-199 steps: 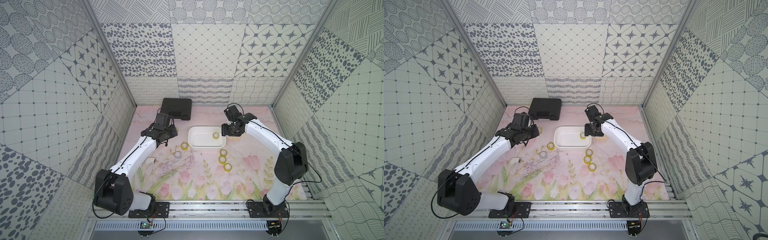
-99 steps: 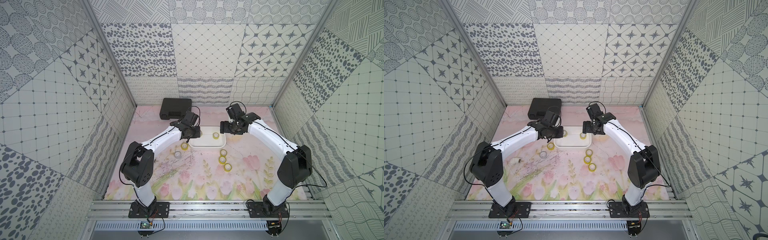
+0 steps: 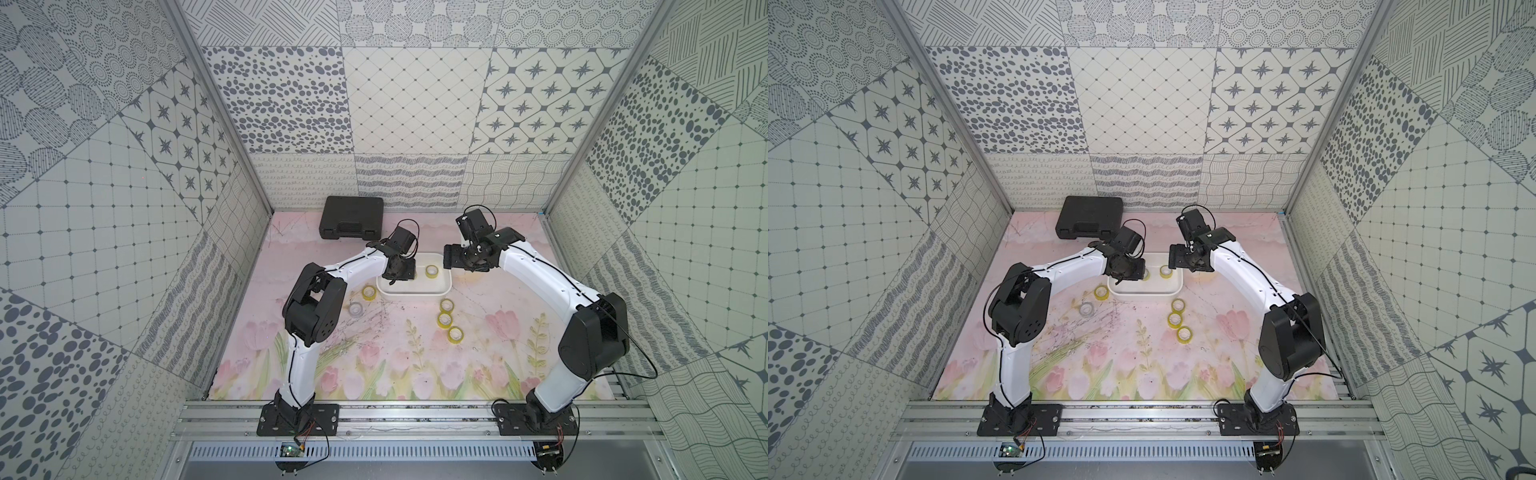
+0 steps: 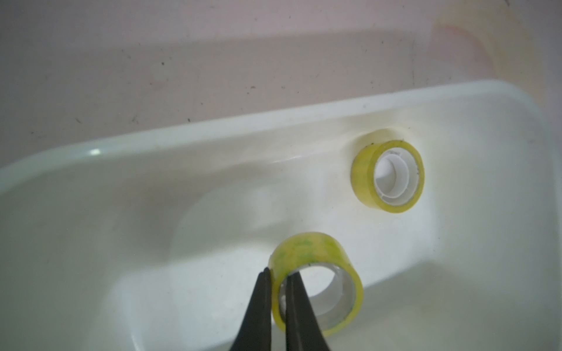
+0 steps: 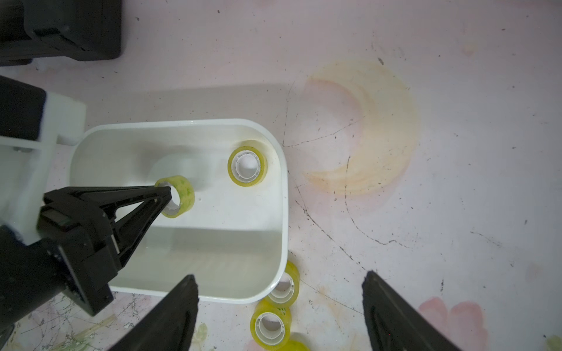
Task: Put the transparent tape into the storage box
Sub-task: Place the tape in the storage box.
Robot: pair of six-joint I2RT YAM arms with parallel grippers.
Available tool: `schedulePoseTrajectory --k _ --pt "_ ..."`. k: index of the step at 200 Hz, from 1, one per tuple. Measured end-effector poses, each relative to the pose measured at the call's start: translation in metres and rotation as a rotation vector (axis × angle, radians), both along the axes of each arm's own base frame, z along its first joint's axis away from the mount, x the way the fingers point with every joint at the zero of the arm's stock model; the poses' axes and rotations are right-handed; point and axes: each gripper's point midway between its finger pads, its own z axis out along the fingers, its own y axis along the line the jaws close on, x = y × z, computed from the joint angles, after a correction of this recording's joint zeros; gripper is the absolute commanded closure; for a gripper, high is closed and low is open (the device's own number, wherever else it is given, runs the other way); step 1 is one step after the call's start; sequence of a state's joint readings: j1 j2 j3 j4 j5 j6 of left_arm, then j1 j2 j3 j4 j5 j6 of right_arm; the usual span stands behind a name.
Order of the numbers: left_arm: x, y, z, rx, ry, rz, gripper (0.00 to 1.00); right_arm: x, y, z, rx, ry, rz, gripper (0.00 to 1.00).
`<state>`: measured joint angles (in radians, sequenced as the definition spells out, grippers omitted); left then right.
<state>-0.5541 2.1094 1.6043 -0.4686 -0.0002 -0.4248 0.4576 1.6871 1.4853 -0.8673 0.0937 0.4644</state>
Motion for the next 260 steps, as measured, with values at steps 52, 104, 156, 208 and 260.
schedulePoseTrajectory --k 52,104,156,208,260 --pt "0.016 -0.01 -0.016 0.014 0.017 0.001 1.0 -0.005 -0.008 -0.008 -0.006 0.019 -0.012 0.13" --pt "0.022 -0.015 -0.024 0.02 0.027 0.001 1.0 -0.007 -0.016 -0.002 0.003 0.007 -0.027 0.13" --pt "0.024 -0.023 -0.025 0.014 0.021 -0.005 0.99 -0.008 -0.018 -0.005 0.001 0.015 -0.03 0.13" --pt "0.025 -0.025 -0.025 0.007 0.021 0.003 0.68 -0.008 -0.019 -0.005 0.006 0.018 -0.03 0.12" --pt "0.023 -0.023 -0.024 0.006 0.023 0.01 0.58 -0.01 -0.019 -0.008 0.006 0.026 -0.029 0.12"
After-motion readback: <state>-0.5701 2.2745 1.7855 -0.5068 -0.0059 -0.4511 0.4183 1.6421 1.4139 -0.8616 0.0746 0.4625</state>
